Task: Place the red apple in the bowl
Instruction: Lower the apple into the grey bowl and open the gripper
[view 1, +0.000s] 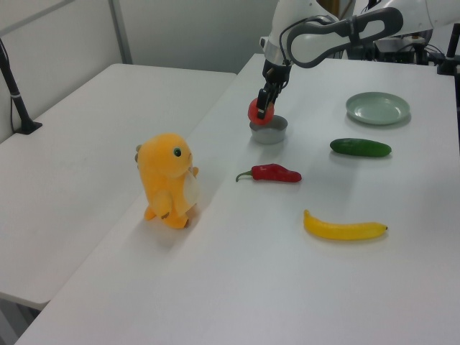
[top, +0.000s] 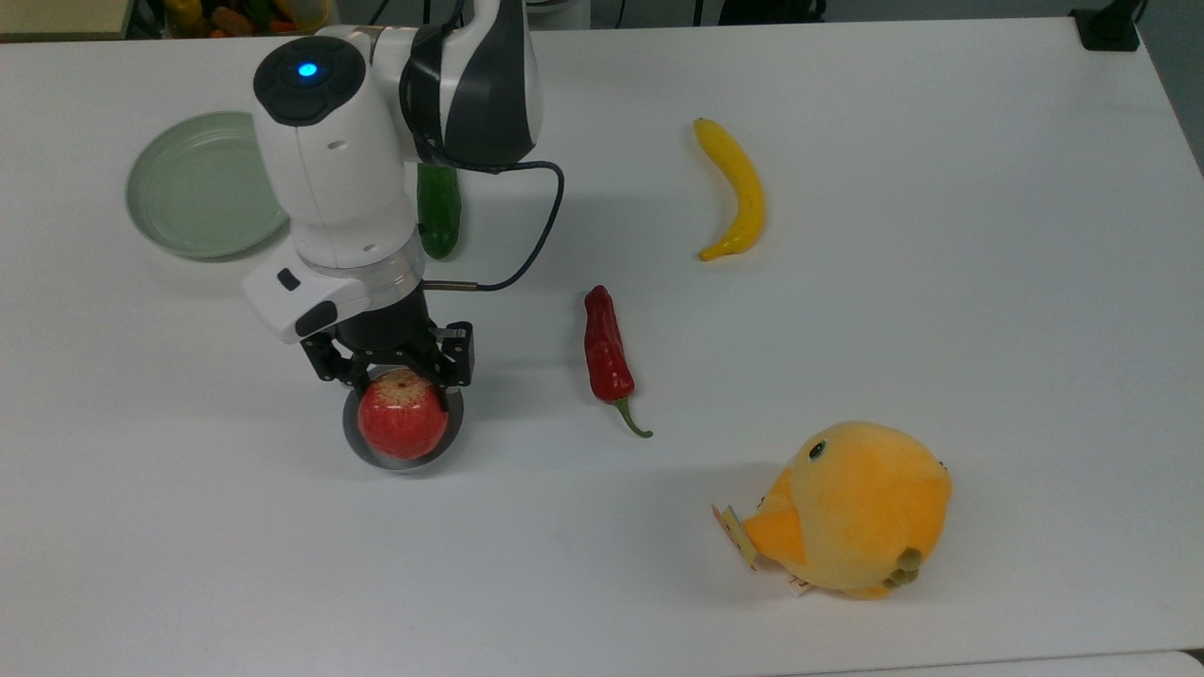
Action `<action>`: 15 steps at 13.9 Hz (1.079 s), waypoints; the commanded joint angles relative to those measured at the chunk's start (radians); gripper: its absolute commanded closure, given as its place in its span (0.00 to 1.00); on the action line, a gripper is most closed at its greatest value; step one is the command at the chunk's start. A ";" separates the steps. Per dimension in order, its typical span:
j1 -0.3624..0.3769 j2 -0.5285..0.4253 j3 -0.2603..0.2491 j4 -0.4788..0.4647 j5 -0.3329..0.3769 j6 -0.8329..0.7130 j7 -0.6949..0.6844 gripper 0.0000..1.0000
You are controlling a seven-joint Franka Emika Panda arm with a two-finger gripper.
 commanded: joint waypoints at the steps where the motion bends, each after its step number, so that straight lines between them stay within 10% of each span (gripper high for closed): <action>1: -0.002 0.000 -0.012 -0.032 0.009 0.010 -0.024 0.60; 7: -0.001 -0.002 -0.012 -0.052 0.009 0.010 -0.024 0.52; 10: -0.001 -0.004 -0.010 -0.059 0.009 0.010 -0.017 0.00; 15: -0.001 -0.019 -0.010 -0.061 0.009 0.010 -0.018 0.00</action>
